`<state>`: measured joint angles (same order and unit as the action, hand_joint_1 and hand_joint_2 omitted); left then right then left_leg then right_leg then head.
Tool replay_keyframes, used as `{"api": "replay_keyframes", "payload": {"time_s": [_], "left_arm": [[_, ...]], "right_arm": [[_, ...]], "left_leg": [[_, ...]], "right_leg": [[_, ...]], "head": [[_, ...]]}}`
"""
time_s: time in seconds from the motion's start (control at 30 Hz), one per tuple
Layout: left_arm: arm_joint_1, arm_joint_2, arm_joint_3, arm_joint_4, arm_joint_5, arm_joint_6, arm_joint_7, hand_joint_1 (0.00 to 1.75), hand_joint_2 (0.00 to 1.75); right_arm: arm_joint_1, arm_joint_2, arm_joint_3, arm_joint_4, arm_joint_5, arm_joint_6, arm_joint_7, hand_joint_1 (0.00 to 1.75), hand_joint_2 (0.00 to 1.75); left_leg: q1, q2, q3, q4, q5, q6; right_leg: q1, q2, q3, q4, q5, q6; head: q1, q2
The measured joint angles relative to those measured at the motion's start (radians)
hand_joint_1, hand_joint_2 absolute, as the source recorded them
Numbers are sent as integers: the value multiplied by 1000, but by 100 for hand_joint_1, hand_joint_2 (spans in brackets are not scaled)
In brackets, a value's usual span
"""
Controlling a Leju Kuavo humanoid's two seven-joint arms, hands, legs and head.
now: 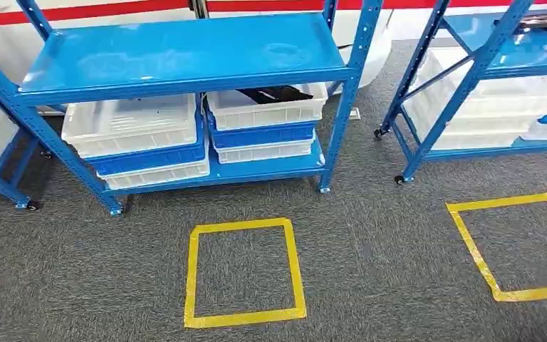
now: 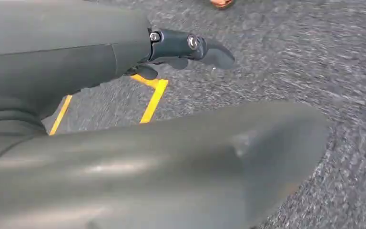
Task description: Take the parts from the cabinet and place them on the table.
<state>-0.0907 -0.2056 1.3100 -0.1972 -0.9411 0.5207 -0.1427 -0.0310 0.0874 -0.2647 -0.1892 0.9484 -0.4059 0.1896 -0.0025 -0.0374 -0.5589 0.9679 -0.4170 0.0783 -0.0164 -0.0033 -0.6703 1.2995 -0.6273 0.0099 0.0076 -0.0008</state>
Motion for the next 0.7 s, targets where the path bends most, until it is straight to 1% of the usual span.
{"api": "replay_keyframes", "payload": {"time_s": [0.03, 0.07, 0.1, 0.13, 0.17, 0.2, 0.23, 0.27, 0.3, 0.33, 0.37, 0.4, 0.43, 0.47, 0.5, 0.53, 0.57, 0.6, 0.63, 0.67, 0.7], "left_arm": [[0, 0, 0, 0, 0, 2, 2, 0, 0], [1, -2, 0, 0, 2, 3, 3, 0, 0], [1, -3, 0, 0, 2, 3, 3, 0, 0], [1, -3, 0, 0, 2, 3, 4, 0, 0], [1, -3, 0, 0, 2, 5, 5, 0, 0], [1, -3, 0, 0, 2, 6, 5, 0, 0], [1, -3, 1, 0, 2, 8, 6, 0, 0], [2, -3, 1, 0, 1, 8, 9, 0, 0], [3, -3, 1, 0, 0, 8, 11, 0, 0], [4, -3, 1, 0, 0, 8, 13, 0, 0], [4, -3, 1, 0, -1, 8, 13, 0, 0], [3, -4, 1, 0, -2, 8, 13, 0, 0], [3, -4, 1, 0, -2, 7, 13, 0, 0], [2, -4, 1, 0, -2, 7, 14, 0, 0], [0, -4, 0, 0, -4, 6, 14, 0, 0], [1, -5, 0, 0, -4, 6, 14, 0, 0], [1, -5, 0, 0, -4, 6, 14, 0, 0], [1, -5, 1, 0, -3, 6, 16, 0, 0], [2, -5, 1, 0, -3, 6, 16, 0, 0], [2, -5, 1, 0, -3, 6, 16, 0, 0], [1, -4, 1, 0, -3, 6, 16, 0, 0]], "right_arm": [[1, 0, 1, 0, 2, 0, 2, 0, 0], [2, -1, 1, 0, 4, 0, 4, 0, 0], [1, -3, 2, 0, 7, 0, 5, 0, 0], [1, -4, 4, 0, 11, 0, 6, 0, 0], [1, -3, 6, 1, 12, 1, 8, 0, 0], [0, -2, 8, 1, 12, 1, 9, 0, 0], [-3, -2, 8, 1, 14, 1, 9, 0, 0], [-5, -3, 9, 1, 16, 2, 9, 0, 0], [-7, -2, 10, 1, 11, 3, 13, 0, 0], [-7, 1, 10, 1, 4, 5, 18, 0, 0], [-5, 0, 10, 1, 2, 6, 20, 0, 0], [-4, 0, 10, 1, 2, 6, 20, 0, 0], [-3, 0, 10, 1, 2, 6, 20, 0, 0], [-2, 0, 10, 1, 1, 7, 20, 0, 0], [-1, 0, 10, 1, -1, 8, 23, 0, 0], [-1, 0, 10, 1, -1, 8, 24, 0, 0], [-1, -1, 10, 1, -2, 8, 24, 0, 0], [-1, -1, 10, 1, -1, 8, 24, 0, 0], [-2, 0, 10, 1, 1, 9, 24, 0, 0], [-2, 0, 10, 1, 3, 11, 19, 0, 0], [-2, 2, 10, 1, 3, 11, 18, 0, 0]], "left_leg": [[2, -16, 2, 1, -1, -2], [4, -31, 4, 2, -2, -5], [7, -45, 6, 5, -6, -10], [9, -58, 6, 13, -11, -18], [7, -67, -1, 26, -18, -28], [2, -75, -3, 35, -27, -38], [2, -76, -4, 33, -30, -43], [6, -79, -5, 32, -29, -45], [12, -84, -7, 35, -29, -47], [15, -66, -8, 46, -35, -51], [11, -12, -19, 77, -53, -56], [12, 11, -36, 114, -74, -60], [13, 19, -46, 135, -85, -61], [15, 27, -68, 178, -107, -63], [17, 35, -138, 308, -164, -67], [19, 35, -174, 369, -178, -68], [20, 35, -188, 380, -165, -67], [21, 35, -171, 333, -123, -64], [20, 35, -134, 253, -75, -57], [18, 35, -87, 157, -27, -46], [12, 42, -47, 75, 2, -30]], "right_leg": [[-4, 0, -2, -13, 19, 14], [-8, 0, 20, -67, 51, 27], [-15, 6, 62, -162, 98, 43], [-24, 28, 110, -264, 139, 55], [-31, 68, 124, -311, 152, 57], [-23, 57, 123, -314, 154, 39], [-20, 51, 133, -312, 151, 28], [-17, 47, 134, -311, 152, 21], [-20, 41, 136, -311, 155, 15], [-29, 34, 140, -313, 157, 8], [-25, 32, 144, -313, 154, 4], [-23, 27, 146, -313, 153, -4], [-21, 25, 147, -313, 152, -6], [-19, 21, 148, -313, 150, -9], [-15, 10, 150, -313, 146, -14], [-14, 4, 150, -312, 144, -16], [-12, 1, 152, -312, 143, -18], [-10, 0, 156, -312, 139, -17], [-8, -1, 161, -312, 136, -15], [-6, -1, 168, -313, 132, -14], [-7, -2, 170, -314, 130, -15]], "head": [[4, 0], [2, 0], [4, 0], [3, 0], [8, 0], [8, 0], [3, 0], [3, 0], [3, 0], [4, 0], [1, 0], [-7, 0], [-7, 0], [-6, 0], [-6, 0], [-6, 0], [-6, 0], [-6, 0], [-7, 0], [-7, 0], [-6, 0]]}}
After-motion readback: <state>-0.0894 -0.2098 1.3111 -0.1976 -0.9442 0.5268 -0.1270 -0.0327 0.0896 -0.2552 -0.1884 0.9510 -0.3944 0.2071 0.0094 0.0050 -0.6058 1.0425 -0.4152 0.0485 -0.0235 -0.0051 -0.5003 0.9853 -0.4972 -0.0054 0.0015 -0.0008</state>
